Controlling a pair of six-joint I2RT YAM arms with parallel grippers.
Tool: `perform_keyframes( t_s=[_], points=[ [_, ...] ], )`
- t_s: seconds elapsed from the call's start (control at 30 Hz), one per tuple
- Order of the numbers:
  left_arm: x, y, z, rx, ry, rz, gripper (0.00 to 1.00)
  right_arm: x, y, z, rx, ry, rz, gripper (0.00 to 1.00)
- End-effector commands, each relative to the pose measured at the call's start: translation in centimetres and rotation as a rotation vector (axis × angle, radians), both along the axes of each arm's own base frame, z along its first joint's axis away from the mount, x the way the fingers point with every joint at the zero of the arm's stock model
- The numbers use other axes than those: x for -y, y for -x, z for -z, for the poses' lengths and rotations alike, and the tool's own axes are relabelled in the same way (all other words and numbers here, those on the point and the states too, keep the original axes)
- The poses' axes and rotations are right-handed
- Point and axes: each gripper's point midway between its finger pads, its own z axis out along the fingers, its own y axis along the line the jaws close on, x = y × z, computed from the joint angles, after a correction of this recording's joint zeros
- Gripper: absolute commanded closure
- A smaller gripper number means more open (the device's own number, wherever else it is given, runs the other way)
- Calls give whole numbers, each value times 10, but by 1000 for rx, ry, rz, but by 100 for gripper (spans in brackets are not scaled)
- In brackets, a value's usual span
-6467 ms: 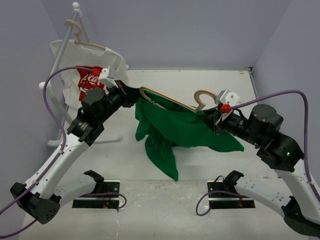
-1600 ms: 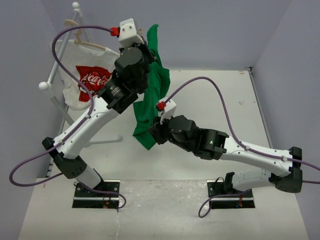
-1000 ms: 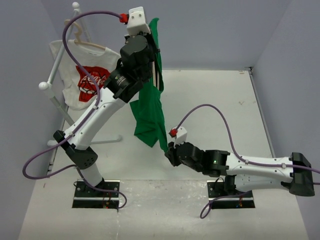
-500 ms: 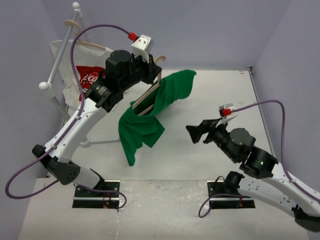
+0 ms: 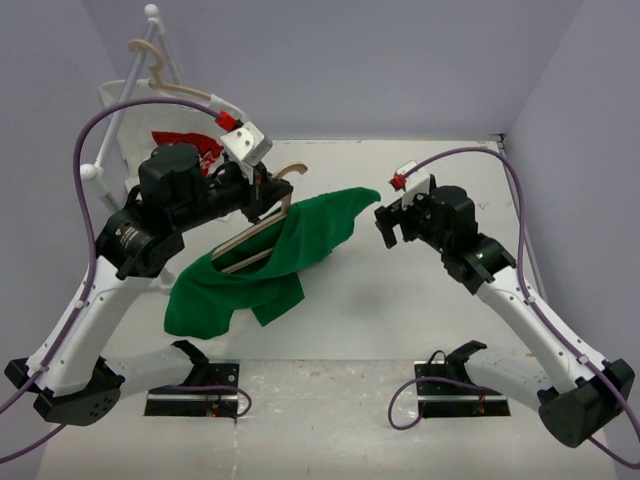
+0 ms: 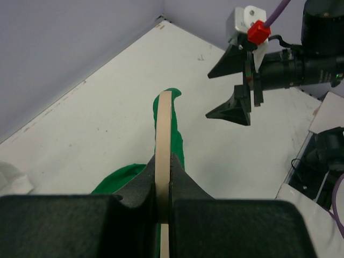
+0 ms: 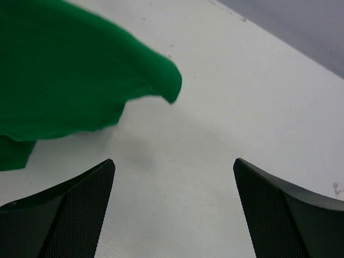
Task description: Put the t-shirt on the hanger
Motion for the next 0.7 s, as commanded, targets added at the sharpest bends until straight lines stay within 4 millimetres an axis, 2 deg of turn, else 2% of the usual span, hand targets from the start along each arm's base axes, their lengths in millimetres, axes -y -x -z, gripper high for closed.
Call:
perform_keyframes(
  t_s=[0.0, 0.13, 0.3, 0.43, 0.47, 0.57, 0.67],
  points=[
    [0, 16, 9, 7, -21, 75, 100, -37, -12, -50, 158, -44, -216, 9],
    [1, 21, 5, 16, -8, 96, 100, -59, -3, -35, 120, -70, -369, 13],
    [-2, 29, -9, 46, 15, 110, 100, -62, -11, -15, 70, -50, -370, 37],
    [-4, 30, -14, 60, 22, 103, 100, -63, -9, -6, 43, -60, -387, 37],
    [-3, 30, -13, 58, 22, 107, 100, -65, -8, -7, 47, -67, -397, 42],
    [2, 31, -13, 55, 31, 131, 100, -66, -14, -5, 47, -74, -385, 71],
    [1, 25, -17, 55, 42, 103, 100, -52, -30, -3, 48, -64, -268, 100]
  ],
)
